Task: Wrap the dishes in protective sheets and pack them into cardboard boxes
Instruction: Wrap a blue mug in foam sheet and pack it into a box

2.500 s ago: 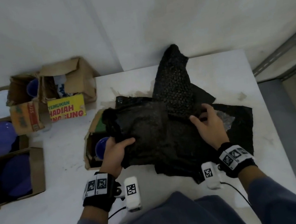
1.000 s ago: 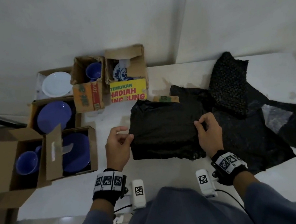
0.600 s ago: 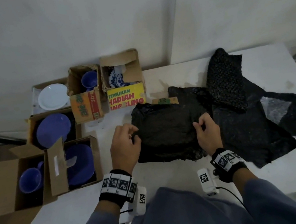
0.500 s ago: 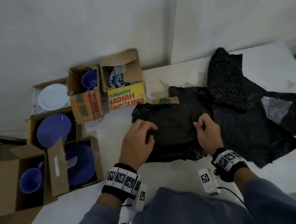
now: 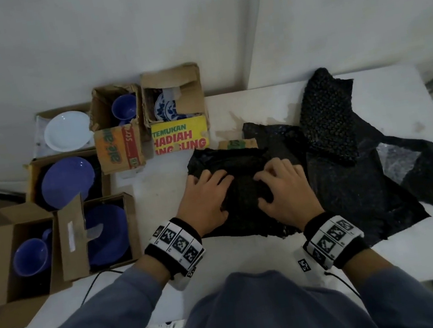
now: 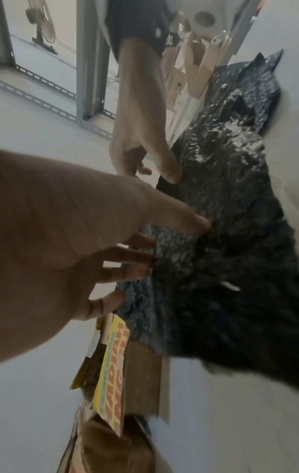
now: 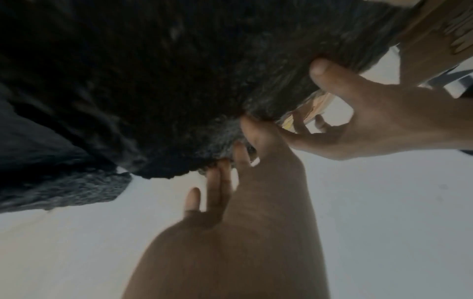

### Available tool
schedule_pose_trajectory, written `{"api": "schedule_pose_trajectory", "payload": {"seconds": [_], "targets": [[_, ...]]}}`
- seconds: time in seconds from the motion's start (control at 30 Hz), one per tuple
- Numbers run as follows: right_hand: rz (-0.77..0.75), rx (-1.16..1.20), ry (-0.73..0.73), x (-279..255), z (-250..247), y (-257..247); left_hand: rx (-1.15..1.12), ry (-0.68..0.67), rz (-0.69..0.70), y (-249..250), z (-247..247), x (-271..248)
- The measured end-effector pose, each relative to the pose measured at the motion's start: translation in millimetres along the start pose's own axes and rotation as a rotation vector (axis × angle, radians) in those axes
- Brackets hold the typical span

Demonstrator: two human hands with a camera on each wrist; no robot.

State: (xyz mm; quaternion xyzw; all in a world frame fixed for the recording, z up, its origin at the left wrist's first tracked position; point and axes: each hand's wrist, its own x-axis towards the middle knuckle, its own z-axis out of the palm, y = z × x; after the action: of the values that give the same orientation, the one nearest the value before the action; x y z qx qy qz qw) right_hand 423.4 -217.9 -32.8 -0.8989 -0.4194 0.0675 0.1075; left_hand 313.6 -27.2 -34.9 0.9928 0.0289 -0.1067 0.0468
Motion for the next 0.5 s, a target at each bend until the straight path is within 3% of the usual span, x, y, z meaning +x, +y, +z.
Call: {"api": "schedule_pose_trajectory", "payload": {"seconds": [0.1,0.5], "targets": [[0.032,-0.212,-0.183,6,4,-9,0.038,-0.039,-0.016,2,1,3],[0.04,-0.492,-0.278,18,8,-31,0.08,-0.038,-0.099,22,4,11]]}}
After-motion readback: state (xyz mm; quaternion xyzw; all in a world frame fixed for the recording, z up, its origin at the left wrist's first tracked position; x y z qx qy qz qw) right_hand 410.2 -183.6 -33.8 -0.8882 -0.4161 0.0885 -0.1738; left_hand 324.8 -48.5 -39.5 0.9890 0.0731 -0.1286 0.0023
